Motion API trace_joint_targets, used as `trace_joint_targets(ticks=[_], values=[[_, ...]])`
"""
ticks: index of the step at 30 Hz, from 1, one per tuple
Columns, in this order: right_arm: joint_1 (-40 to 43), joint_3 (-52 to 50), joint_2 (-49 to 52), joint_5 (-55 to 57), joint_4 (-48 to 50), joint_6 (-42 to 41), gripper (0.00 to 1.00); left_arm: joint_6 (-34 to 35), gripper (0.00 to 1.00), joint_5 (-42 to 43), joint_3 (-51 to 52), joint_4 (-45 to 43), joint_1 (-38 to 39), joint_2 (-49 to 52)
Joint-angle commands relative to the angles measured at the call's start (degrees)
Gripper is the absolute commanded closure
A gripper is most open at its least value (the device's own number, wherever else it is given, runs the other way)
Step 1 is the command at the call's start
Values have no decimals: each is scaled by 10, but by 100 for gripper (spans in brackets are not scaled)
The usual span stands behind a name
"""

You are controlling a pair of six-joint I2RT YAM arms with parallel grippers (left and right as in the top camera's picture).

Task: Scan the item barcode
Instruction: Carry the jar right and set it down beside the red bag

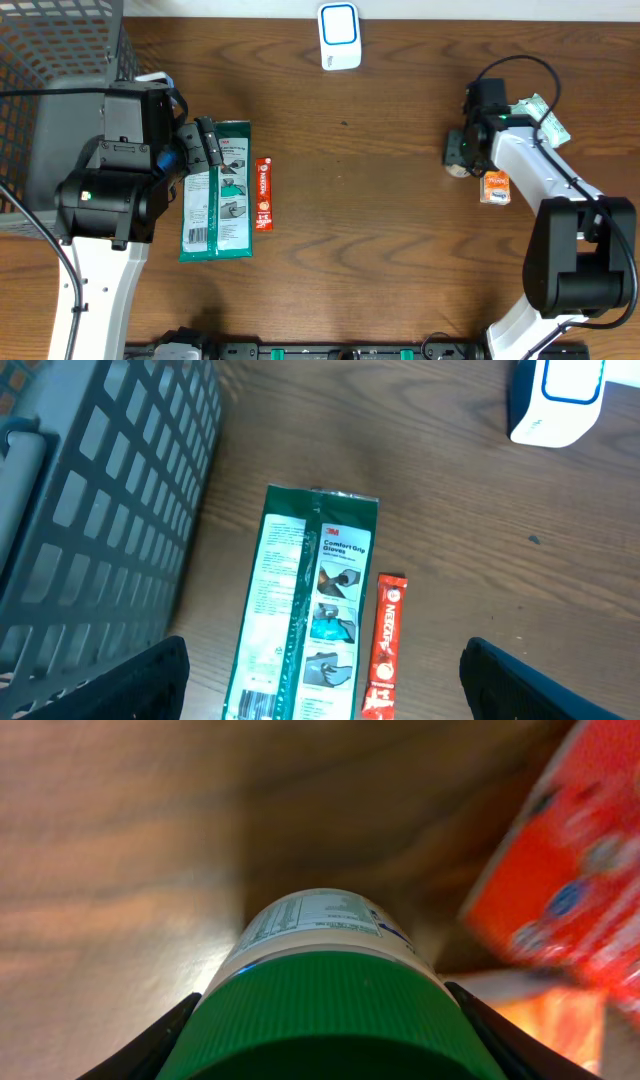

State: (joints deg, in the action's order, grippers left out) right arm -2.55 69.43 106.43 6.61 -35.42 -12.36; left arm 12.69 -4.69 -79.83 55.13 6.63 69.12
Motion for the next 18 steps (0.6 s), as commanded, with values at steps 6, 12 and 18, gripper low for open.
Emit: trace_joint_targets(ticks=[6, 12, 18], values=[[47, -19, -2, 25, 45, 8, 57, 5, 13, -5, -3, 0, -1, 1], [48, -14, -14, 25, 36, 8, 1, 5, 13, -5, -3, 0, -1, 1], [47, -8, -77, 22, 3, 8, 1, 5, 13, -5, -3, 0, -1, 1]])
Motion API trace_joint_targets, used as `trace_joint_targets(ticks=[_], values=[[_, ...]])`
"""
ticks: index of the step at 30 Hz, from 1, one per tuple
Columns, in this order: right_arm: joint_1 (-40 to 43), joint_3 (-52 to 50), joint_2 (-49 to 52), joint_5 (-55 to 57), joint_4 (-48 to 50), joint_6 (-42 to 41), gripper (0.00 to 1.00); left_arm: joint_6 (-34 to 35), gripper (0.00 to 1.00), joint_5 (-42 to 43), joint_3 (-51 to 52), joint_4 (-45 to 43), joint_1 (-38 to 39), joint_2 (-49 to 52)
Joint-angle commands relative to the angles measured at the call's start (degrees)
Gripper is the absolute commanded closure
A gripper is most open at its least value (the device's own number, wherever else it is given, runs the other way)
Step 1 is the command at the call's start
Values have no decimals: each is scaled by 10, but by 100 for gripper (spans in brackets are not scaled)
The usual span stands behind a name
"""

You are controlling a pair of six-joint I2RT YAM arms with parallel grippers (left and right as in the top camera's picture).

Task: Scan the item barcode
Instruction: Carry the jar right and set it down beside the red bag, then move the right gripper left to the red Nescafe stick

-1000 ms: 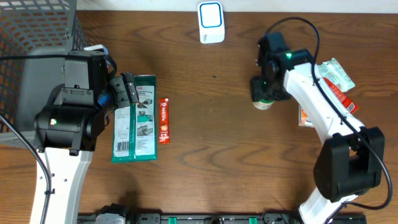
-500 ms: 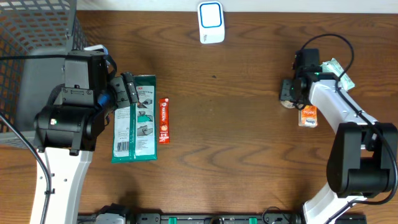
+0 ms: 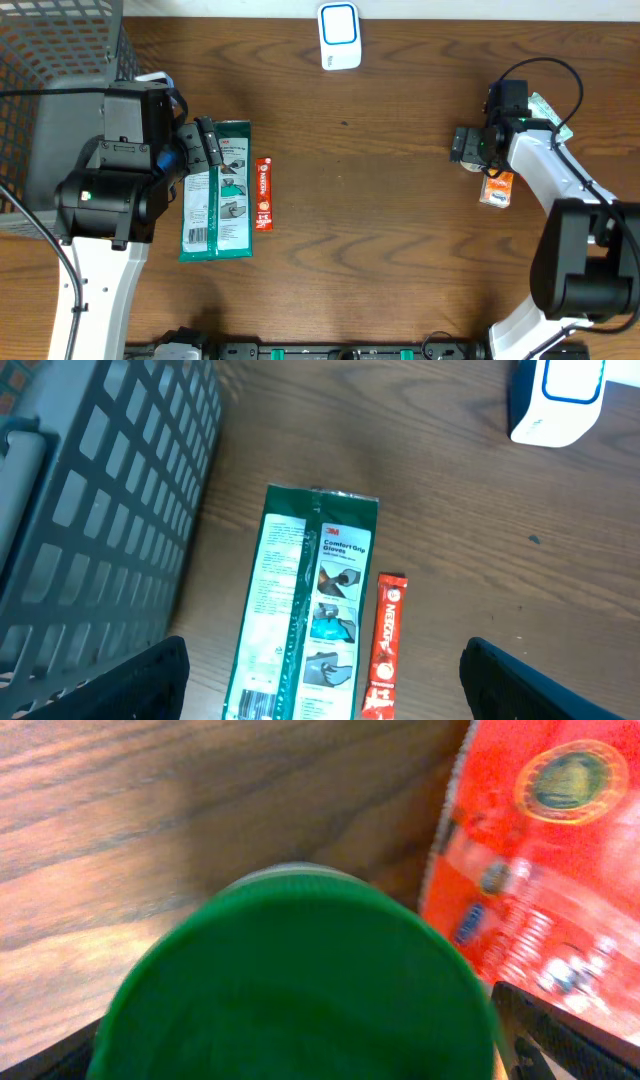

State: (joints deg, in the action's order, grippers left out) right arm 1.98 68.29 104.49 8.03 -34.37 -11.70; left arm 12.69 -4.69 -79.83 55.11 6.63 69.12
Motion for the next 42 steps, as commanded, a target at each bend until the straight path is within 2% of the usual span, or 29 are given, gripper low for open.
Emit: trace_joint_targets(ticks=[1, 7, 9, 15, 18, 21, 26, 31, 35, 42], values=[[1, 3, -72, 5, -14, 2, 1, 5, 13, -5, -3, 0, -1, 1], [-19, 3, -191, -60, -43, 2, 1, 5, 13, -5, -3, 0, -1, 1], [-39, 3, -229, -100, -44, 15, 4, 5, 13, -5, -3, 0, -1, 1], [-119, 3, -258, -212, -49, 21, 7, 5, 13, -5, -3, 0, -1, 1], [-165, 3, -241, -258, -46, 21, 11, 5, 13, -5, -3, 0, -1, 1], [-227, 3, -207, -265, -15, 20, 24, 5, 13, -5, -3, 0, -1, 1], [-308, 17, -146, -263, 30, -47, 46, 5, 13, -5, -3, 0, -1, 1], [-384, 56, -61, -263, 73, -109, 46, 5, 13, -5, -3, 0, -1, 1], [-438, 80, 11, -259, 117, -134, 54, 5, 13, -5, -3, 0, -1, 1], [-515, 81, 98, -125, 226, -153, 62, 5, 13, -5, -3, 1, -1, 1]])
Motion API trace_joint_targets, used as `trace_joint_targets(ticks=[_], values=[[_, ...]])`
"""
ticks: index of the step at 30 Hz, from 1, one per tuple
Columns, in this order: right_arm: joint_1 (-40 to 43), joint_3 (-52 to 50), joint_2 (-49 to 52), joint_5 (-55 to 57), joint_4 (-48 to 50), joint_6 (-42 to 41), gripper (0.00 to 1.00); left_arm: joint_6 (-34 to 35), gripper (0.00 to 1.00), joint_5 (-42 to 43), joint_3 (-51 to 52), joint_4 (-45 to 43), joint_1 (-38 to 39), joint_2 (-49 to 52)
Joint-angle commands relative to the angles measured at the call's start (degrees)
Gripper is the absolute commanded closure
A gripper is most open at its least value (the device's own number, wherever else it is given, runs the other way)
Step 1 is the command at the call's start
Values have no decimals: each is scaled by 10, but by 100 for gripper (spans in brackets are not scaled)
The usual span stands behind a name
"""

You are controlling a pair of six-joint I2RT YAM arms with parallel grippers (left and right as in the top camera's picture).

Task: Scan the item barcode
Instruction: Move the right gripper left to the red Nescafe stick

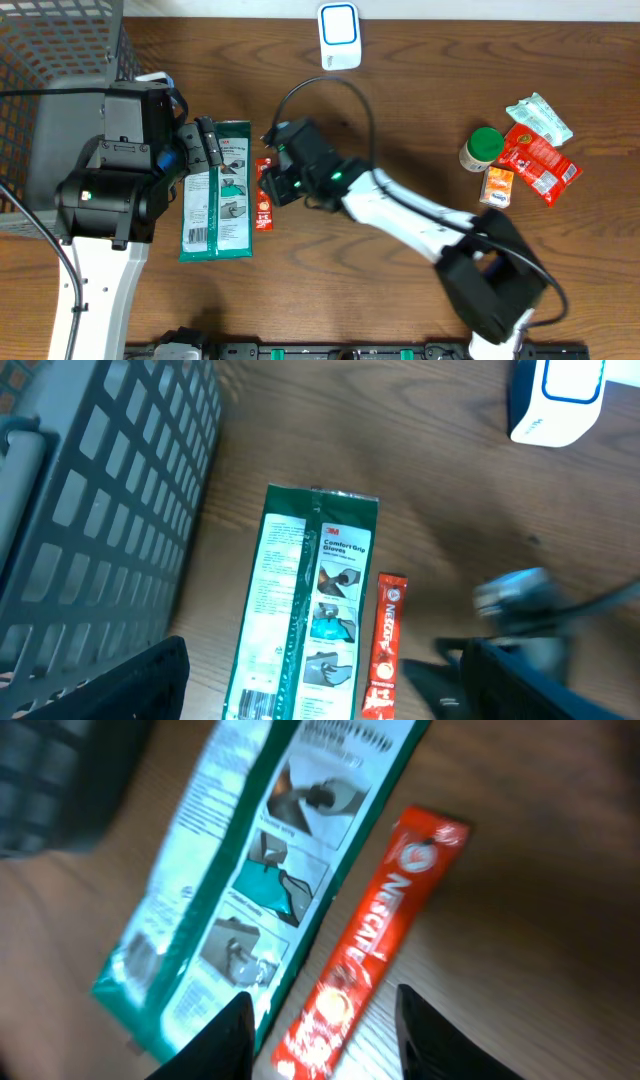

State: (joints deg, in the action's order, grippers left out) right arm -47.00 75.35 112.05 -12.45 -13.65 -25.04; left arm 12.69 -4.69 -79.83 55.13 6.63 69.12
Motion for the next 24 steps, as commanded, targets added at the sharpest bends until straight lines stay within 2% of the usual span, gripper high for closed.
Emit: trace_joint_targets(ticks=[1, 9, 17, 22, 24], values=[[-33, 10, 28, 94, 28, -19, 63, 5, 13, -5, -3, 1, -1, 1], [-86, 10, 43, 241, 38, -20, 66, 5, 13, -5, -3, 1, -1, 1], [-116, 10, 96, 261, 66, -26, 58, 5, 13, -5, -3, 1, -1, 1], [-110, 10, 114, 265, 52, -26, 58, 5, 13, -5, -3, 1, -1, 1], [-107, 10, 114, 278, 44, -26, 61, 5, 13, -5, -3, 1, -1, 1]])
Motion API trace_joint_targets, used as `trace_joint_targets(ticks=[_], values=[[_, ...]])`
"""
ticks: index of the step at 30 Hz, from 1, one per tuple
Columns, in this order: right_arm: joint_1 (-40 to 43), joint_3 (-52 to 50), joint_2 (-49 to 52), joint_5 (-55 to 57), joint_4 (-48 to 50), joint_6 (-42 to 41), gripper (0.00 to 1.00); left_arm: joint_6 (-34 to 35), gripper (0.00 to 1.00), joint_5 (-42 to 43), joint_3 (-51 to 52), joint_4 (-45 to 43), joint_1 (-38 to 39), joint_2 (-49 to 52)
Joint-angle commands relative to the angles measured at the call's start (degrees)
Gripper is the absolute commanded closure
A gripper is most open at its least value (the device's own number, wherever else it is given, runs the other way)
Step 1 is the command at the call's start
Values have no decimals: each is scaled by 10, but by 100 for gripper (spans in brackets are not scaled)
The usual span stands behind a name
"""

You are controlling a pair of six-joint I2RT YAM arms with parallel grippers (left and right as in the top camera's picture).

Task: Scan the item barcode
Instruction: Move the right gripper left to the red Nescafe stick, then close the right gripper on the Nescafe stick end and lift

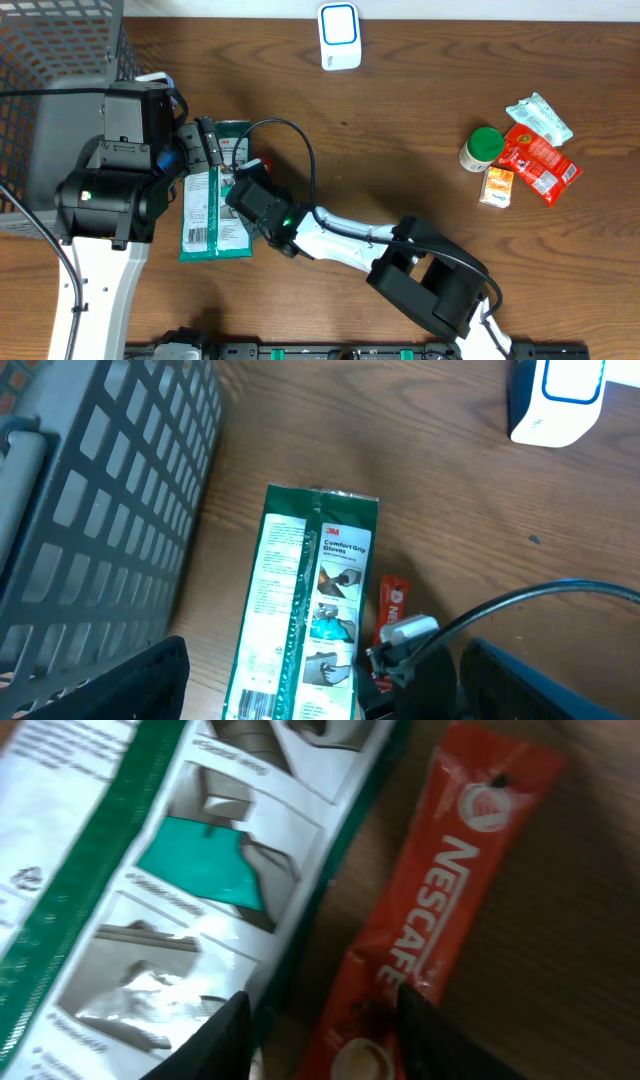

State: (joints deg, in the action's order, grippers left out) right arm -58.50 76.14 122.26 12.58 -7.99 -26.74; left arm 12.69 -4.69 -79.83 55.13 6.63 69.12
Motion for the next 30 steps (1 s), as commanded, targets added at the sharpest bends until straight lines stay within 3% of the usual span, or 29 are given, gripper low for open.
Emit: trace_joint_targets(ticks=[1, 4, 11, 25, 30], values=[[11, 2, 11, 36, -18, -9, 64, 5, 13, -5, -3, 1, -1, 1], [18, 3, 9, 54, -41, -9, 68, 5, 13, -5, -3, 1, -1, 1], [49, 3, -30, 54, -95, 4, 67, 5, 13, -5, -3, 1, -1, 1], [94, 3, -141, 6, -184, 58, 47, 5, 13, -5, -3, 1, -1, 1], [92, 2, -124, -16, -186, 58, 48, 5, 13, -5, -3, 1, -1, 1]])
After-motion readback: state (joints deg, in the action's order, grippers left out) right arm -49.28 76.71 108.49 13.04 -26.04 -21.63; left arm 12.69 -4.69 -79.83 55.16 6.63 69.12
